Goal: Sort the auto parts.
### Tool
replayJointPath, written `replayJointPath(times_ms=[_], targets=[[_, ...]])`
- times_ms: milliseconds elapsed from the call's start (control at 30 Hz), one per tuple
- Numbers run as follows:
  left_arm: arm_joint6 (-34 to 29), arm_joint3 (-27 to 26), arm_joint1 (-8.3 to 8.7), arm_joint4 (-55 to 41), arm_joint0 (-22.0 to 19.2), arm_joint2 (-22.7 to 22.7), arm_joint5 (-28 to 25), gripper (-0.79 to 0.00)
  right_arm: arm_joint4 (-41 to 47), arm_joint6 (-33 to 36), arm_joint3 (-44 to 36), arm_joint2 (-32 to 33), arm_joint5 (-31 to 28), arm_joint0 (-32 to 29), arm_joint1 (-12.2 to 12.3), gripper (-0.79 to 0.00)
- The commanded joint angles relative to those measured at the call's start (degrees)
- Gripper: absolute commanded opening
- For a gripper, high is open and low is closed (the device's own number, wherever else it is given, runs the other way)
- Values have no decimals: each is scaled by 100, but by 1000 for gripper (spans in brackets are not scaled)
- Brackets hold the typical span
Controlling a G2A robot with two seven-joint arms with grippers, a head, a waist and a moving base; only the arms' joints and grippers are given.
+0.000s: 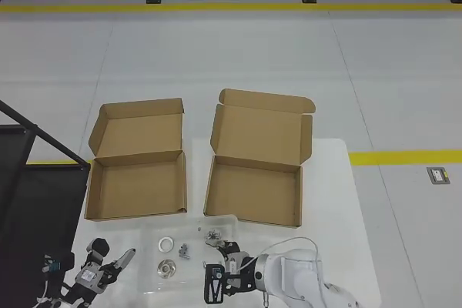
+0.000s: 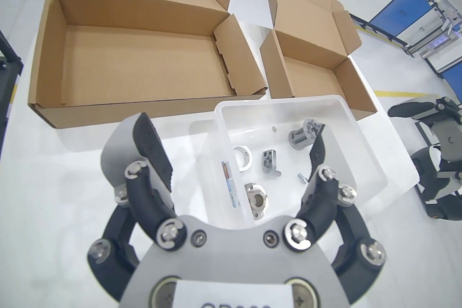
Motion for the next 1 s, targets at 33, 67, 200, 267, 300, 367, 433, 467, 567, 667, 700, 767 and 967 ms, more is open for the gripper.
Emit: replayJointPath(times_ms=[33, 67, 200, 267, 300, 367, 433, 467, 567, 667, 700, 767, 967], targets=[[-46, -7, 0, 42, -21, 31, 9, 0, -298, 602, 49, -201, 425, 36, -56, 0], [-27, -3, -2, 70, -31, 41, 29, 0, -295, 974, 82, -323, 587, 131, -109, 0], [-79, 19, -6, 50, -26, 96, -26, 0, 12, 2192, 466, -825, 1142, 737, -396, 0], [-79, 19, -6, 50, -26, 96, -26, 0, 263, 2460, 753, -1020, 1238, 1039, -536, 0], [-79, 19, -6, 50, -26, 96, -26, 0, 410, 2554, 934, -1071, 1262, 1187, -596, 0], [-79, 19, -6, 50, -26, 96, -26, 0, 667, 2649, 1234, -1188, 1213, 1464, -710, 0], [-79, 19, -6, 50, -26, 96, -26, 0, 814, 2742, 1531, -1307, 1222, 1687, -813, 0], [-79, 19, -6, 50, -26, 96, -26, 0, 886, 2728, 1656, -1353, 1263, 1768, -861, 0], [-79, 19, -6, 50, -26, 96, -26, 0, 956, 2726, 1979, -1530, 1283, 1953, -986, 0], [-79, 19, -6, 50, -26, 96, -26, 0, 970, 2717, 2214, -1654, 1305, 2055, -1080, 0], [-79, 19, -6, 50, -26, 96, -26, 0, 987, 2733, 2286, -1683, 1296, 2080, -1106, 0], [-79, 19, -6, 50, -26, 96, -26, 0, 994, 2758, 2415, -1733, 1296, 2123, -1153, 0], [-79, 19, -6, 50, -26, 96, -26, 0, 985, 2843, 2720, -1860, 1351, 2238, -1295, 0]])
